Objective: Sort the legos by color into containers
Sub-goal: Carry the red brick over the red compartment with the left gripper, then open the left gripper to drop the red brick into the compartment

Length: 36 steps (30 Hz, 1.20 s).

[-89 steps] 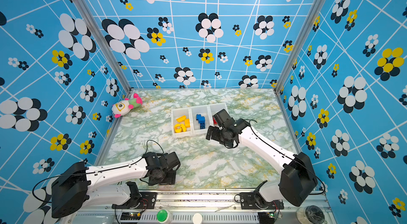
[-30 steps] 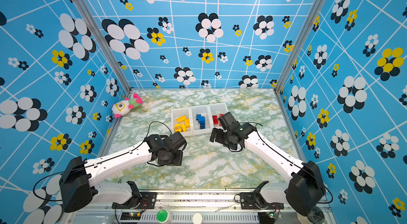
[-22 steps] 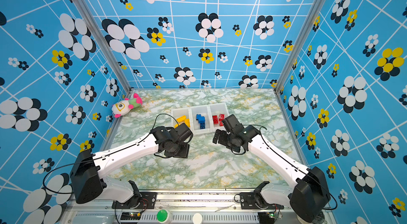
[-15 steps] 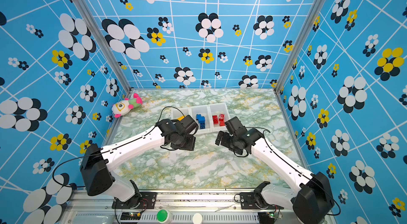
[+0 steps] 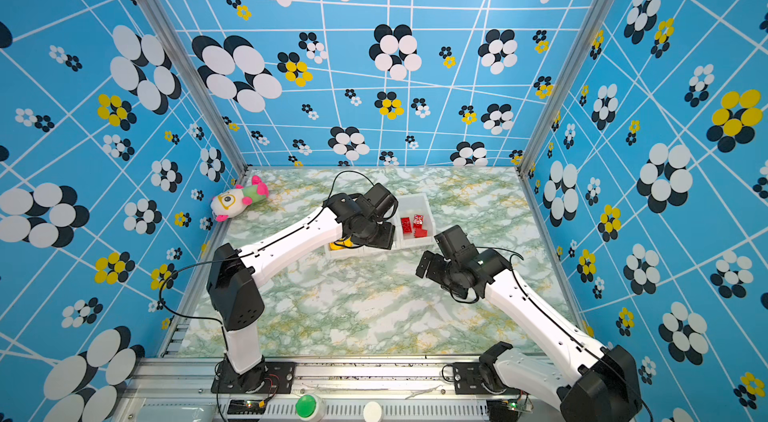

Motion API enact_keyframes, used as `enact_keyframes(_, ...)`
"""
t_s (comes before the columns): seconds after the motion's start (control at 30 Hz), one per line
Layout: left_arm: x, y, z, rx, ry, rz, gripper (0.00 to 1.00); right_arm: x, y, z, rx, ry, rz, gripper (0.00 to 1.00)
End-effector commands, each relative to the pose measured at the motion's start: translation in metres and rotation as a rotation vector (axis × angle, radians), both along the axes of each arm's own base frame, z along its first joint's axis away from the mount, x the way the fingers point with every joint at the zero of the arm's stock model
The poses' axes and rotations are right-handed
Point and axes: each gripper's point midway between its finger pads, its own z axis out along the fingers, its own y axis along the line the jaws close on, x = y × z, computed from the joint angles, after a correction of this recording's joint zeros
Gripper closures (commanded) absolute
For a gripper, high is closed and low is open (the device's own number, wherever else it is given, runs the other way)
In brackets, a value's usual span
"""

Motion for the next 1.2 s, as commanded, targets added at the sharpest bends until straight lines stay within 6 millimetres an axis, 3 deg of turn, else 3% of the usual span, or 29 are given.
enact_keyframes(0.0, 0.02, -0.011, 0.004, -0.004, -0.034, -0.022, 0.46, -0.008, -0.013, -0.005, -0.035, 0.027, -0.023, 0.01)
enact_keyframes(0.37, 0.073, -0.057, -0.001, -0.07, -0.089, -0.027, 0.45, -0.014, -0.022, -0.007, -0.043, 0.047, -0.044, 0.01)
enact_keyframes(0.53, 0.095, -0.074, -0.013, -0.086, -0.093, -0.029, 0.46, -0.014, -0.024, -0.005, -0.046, 0.05, -0.047, 0.01)
enact_keyframes(0.87, 0.123, -0.082, -0.036, -0.098, -0.102, -0.009, 0.45, -0.017, -0.027, -0.004, -0.052, 0.058, -0.055, 0.01)
enact_keyframes(0.9, 0.125, -0.081, -0.038, -0.098, -0.1, -0.01, 0.44, -0.018, -0.027, -0.004, -0.054, 0.058, -0.055, 0.01)
enact_keyframes(1.07, 0.128, -0.082, -0.037, -0.107, -0.109, -0.016, 0.19, -0.018, -0.028, -0.004, -0.056, 0.059, -0.062, 0.01)
enact_keyframes(1.17, 0.13, -0.083, -0.032, -0.118, -0.123, -0.021, 0.15, -0.017, -0.028, -0.004, -0.053, 0.057, -0.065, 0.01)
